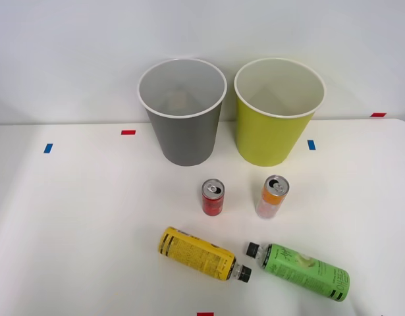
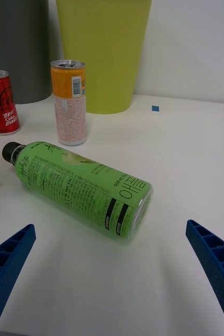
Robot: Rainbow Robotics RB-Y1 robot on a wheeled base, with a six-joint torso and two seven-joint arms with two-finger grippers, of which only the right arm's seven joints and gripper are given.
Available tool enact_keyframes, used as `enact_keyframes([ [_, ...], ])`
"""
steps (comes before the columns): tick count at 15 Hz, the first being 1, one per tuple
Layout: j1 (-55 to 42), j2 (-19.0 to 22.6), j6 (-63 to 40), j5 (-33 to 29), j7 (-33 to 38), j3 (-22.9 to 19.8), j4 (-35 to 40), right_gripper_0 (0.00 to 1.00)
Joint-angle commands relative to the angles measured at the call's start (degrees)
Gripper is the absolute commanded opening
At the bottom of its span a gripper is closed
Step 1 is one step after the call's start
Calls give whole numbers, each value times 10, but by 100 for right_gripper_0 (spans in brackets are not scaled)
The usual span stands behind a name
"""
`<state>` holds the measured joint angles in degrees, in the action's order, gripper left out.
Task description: Put cans in the gray bin, plastic bottles in the light green bin
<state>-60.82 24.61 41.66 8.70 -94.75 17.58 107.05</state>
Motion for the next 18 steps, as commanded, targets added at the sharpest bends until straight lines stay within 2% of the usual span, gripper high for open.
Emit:
enact_keyframes([
  [1, 0, 0, 0, 0, 0, 0, 0, 100],
  [18, 0, 0, 0, 0, 0, 0, 0, 100],
])
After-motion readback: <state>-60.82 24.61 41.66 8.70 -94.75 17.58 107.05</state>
